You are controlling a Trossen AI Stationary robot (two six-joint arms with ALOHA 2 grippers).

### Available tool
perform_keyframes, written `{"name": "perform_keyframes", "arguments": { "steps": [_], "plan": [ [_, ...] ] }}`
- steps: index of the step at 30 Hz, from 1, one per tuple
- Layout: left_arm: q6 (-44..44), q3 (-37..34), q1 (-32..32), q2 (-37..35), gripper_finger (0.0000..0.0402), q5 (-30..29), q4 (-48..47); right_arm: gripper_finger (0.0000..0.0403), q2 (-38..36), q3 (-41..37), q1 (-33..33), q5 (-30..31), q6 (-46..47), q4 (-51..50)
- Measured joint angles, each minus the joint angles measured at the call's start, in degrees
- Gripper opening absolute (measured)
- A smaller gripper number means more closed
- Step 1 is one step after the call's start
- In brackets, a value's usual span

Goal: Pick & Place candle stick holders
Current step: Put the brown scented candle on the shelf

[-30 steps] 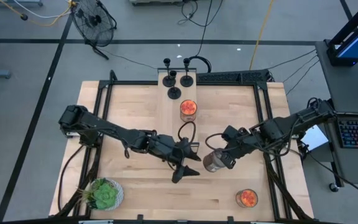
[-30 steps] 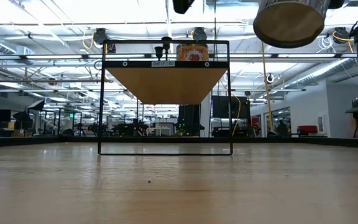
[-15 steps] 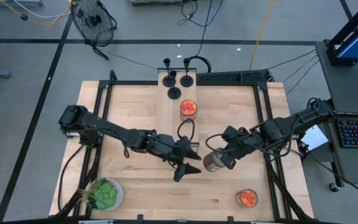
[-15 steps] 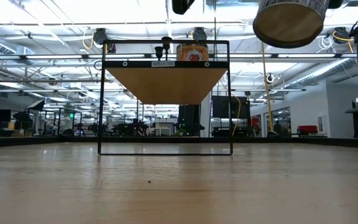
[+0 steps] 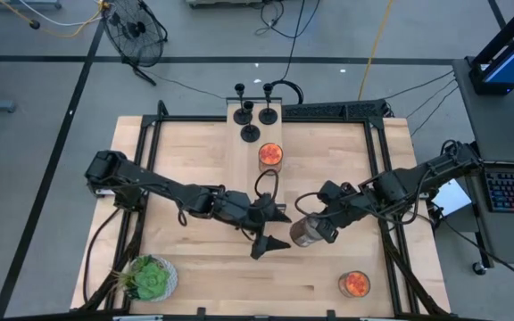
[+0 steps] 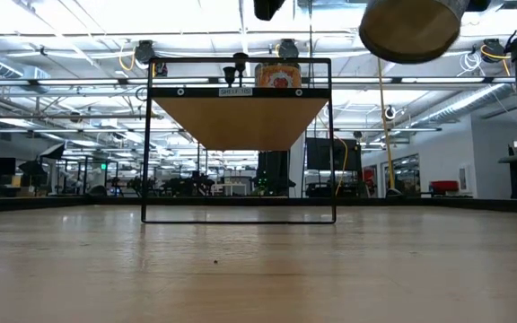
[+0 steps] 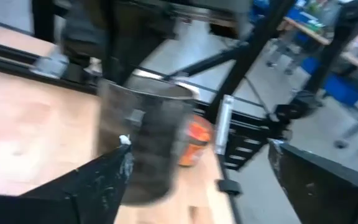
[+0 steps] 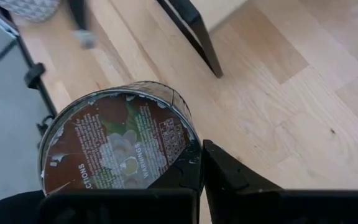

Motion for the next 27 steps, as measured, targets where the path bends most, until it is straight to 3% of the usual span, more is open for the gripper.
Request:
{"name": "perform_keyframes", "arguments": {
  "steps": [14, 27],
  "plan": [
    [2.36, -0.02, 1.51, 0.07, 0.0393, 1.93, -2.09, 0.0, 0.0, 0.0, -0.02, -1.79, -0.84, 6.28],
    [1.41, -0.02, 1.44, 0.07, 0.04, 4.14, -2.18, 0.0, 4.74, -0.01, -3.06, -6.51, -4.74, 16.49]
  ]
}}
